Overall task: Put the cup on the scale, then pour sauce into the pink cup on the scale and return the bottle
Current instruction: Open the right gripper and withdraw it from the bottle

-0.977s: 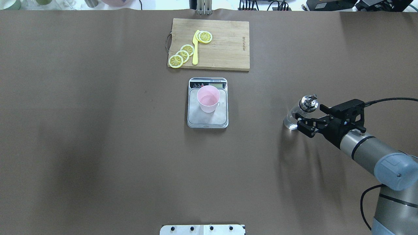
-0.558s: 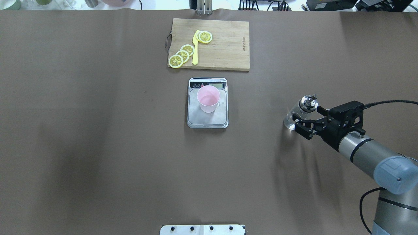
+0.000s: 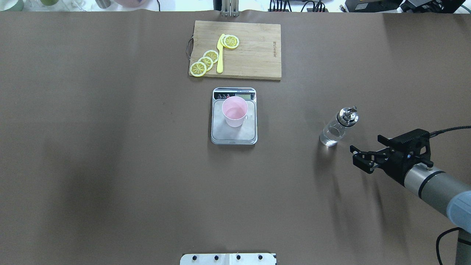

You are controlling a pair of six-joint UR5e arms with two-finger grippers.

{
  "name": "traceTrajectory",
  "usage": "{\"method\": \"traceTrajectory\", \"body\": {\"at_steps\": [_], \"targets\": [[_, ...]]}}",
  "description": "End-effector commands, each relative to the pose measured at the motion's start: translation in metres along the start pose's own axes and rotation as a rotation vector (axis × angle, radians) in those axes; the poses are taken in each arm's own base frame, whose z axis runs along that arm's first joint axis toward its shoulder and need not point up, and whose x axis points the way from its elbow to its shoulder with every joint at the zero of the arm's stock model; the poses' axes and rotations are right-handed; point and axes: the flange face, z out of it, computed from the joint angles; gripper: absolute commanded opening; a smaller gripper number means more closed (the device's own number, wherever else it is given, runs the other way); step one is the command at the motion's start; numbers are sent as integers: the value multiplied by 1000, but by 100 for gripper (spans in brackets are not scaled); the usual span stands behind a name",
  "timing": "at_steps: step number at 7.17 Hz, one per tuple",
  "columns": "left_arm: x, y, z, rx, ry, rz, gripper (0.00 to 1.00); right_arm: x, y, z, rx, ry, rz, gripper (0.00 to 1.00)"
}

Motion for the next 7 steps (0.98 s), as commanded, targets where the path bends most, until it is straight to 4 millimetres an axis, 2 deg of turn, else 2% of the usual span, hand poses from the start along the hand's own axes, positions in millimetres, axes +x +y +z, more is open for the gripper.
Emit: {"method": "traceTrajectory", "body": {"at_steps": [1,2,3,4,5,6,7], "targets": [[0,0,0,-1,0,-1,83,19,-13,-25,-16,4,2,100],[0,0,0,-1,0,-1,83,59,-36,-25,-63,8,40,100],[0,-1,1,-2,1,2,83,117,-72,-33,-133,-12,40,100],[-2,0,2,-5,4,-2,83,176,-96,-30,-177,-5,5,100],[-5,12,6,-18,12,-19,86,225,-108,-32,-227,20,63,100],[-11,30,8,-32,11,-45,99,261,-135,-41,-317,35,193,100],[-24,46,-2,-27,-2,-88,99,286,-163,-39,-439,88,337,100]]}}
